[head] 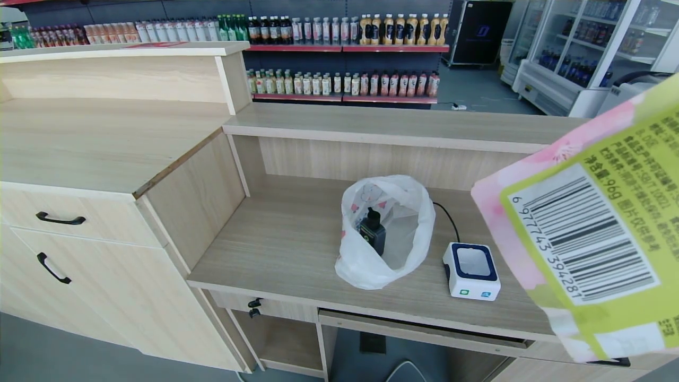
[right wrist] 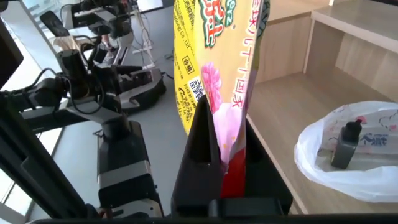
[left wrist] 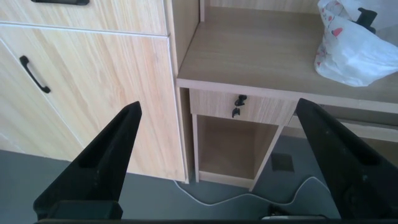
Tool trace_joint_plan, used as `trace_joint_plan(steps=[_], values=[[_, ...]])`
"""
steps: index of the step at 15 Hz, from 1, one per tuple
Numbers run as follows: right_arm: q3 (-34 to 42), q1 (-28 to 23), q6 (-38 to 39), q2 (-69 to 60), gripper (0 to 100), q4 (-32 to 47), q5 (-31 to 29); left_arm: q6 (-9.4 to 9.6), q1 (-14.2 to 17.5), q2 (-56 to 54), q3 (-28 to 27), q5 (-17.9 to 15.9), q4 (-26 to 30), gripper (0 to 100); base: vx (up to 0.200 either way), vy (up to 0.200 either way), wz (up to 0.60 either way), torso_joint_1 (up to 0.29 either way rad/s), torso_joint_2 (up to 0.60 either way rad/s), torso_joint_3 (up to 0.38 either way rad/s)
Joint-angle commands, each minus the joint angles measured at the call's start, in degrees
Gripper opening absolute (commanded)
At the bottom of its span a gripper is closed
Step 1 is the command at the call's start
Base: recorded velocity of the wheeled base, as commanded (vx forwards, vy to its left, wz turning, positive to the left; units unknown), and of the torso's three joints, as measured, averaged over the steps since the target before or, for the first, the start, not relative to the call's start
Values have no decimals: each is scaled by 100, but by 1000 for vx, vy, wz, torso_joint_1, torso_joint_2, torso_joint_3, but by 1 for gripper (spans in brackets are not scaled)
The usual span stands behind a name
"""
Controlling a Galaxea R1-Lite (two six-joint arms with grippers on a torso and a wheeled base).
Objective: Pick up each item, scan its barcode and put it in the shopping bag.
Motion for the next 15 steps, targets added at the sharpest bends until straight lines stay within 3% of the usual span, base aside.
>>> trace_joint_plan(steps=[1, 7, 15], values=[[-50, 197, -34, 332, 0, -23, 17, 0, 0, -2, 0, 0, 0, 100, 0, 0, 0, 0, 0, 0], [-155, 680, -341, 710, 0, -5, 17, 0, 0, -2, 0, 0, 0, 100, 0, 0, 0, 0, 0, 0], [-155, 680, -271, 807, 0, 144, 35, 0, 0, -2, 0, 0, 0, 100, 0, 0, 0, 0, 0, 0]])
